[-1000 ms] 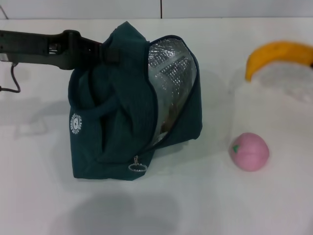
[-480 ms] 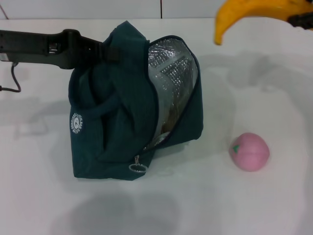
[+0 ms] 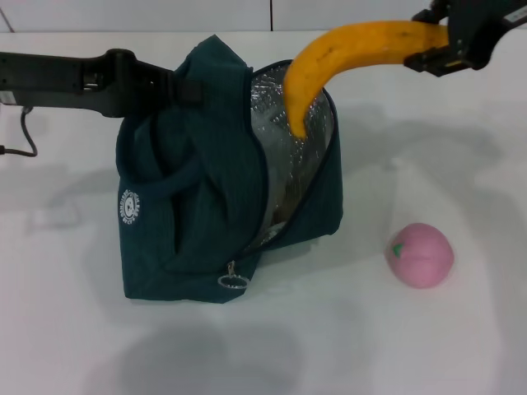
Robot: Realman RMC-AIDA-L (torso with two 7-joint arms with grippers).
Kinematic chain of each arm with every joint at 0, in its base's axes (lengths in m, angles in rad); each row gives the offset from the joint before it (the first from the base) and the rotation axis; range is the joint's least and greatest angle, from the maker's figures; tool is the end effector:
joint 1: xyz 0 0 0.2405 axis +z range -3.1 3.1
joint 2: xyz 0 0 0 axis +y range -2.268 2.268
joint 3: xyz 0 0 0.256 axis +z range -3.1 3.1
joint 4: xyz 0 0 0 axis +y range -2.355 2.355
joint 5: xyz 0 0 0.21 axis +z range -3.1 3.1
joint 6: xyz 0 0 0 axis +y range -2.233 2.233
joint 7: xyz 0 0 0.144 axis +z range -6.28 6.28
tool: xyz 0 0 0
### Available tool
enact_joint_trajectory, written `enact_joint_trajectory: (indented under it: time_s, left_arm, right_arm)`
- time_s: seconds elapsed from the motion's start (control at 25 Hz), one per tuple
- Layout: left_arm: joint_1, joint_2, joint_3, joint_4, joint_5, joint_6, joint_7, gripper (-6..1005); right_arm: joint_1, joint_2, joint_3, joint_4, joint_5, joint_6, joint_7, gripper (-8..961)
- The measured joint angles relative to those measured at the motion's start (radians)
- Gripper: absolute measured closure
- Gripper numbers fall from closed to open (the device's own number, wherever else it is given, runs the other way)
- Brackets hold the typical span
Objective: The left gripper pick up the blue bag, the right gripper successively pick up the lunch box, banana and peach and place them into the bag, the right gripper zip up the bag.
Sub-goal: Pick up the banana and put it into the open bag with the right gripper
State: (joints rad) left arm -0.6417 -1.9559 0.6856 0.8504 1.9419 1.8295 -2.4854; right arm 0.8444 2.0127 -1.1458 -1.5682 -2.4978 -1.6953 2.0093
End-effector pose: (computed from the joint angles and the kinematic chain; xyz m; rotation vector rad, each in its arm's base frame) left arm -0.2041 0.3544 0.0805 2.4566 1.6308 0.7705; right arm 0.0658 0.3904 0.0828 -2.6791 -0.1311 -0.3297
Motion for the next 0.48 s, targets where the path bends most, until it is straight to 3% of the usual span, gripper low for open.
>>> enact_joint_trajectory:
  time_s: [0.48]
  left_arm:
    - [0.000, -0.001, 0.000, -0.001, 0.000, -0.001, 0.004, 961]
  right_arm:
    - [0.024, 0.010, -0.203, -0.005, 0.033, 0.045, 0.032, 501]
